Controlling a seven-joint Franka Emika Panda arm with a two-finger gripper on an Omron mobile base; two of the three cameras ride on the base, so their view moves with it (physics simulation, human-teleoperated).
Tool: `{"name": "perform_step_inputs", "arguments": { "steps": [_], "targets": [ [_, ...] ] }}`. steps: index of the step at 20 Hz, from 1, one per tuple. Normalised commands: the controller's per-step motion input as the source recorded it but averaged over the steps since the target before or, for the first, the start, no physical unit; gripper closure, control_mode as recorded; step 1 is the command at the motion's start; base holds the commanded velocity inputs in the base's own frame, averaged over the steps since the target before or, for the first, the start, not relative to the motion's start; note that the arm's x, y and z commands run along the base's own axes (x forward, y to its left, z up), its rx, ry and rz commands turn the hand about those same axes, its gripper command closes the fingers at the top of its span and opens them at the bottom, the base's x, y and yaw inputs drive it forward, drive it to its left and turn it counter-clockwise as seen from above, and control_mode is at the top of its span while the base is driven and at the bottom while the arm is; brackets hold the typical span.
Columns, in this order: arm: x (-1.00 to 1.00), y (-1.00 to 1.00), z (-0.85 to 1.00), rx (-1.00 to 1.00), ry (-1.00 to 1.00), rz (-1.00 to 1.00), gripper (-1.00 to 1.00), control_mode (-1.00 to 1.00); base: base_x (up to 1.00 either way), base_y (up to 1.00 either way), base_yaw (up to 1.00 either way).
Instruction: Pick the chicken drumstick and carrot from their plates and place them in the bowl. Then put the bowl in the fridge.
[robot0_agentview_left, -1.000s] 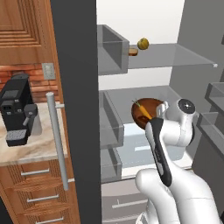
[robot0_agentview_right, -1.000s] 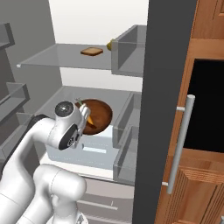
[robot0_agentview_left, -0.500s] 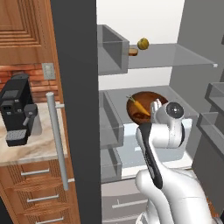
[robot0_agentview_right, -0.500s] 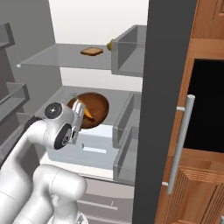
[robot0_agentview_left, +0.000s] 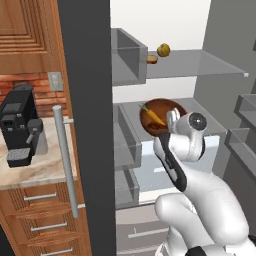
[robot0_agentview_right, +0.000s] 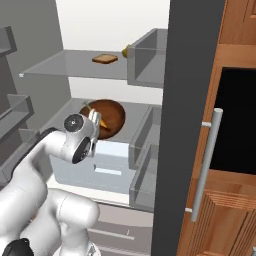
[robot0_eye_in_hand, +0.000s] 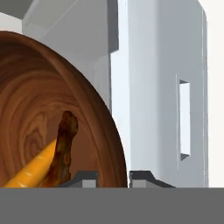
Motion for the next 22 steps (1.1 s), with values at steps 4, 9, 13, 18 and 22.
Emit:
{"name": "perform_step_inputs", "arguments": {
  "steps": [4,9,13,18,22],
  "targets": [
    [0.50,0.00,0.11,0.00,0.03,0.01,1.00,-1.00,0.00,0.00,0.00],
    [0.46,0.00,0.11,0.00,0.09,0.00,1.00,-1.00,0.00,0.00,0.00],
    [0.32,0.00,0.03,0.00,0.20,0.05,1.00,-1.00,0.00,0.00,0.00],
    [0.21,0.00,-0.07,0.00,0.08,0.08,1.00,-1.00,0.00,0.00,0.00],
    [0.10,-0.02,-0.15,0.00,0.01,0.04,1.00,-1.00,0.00,0.00,0.00]
  ]
}}
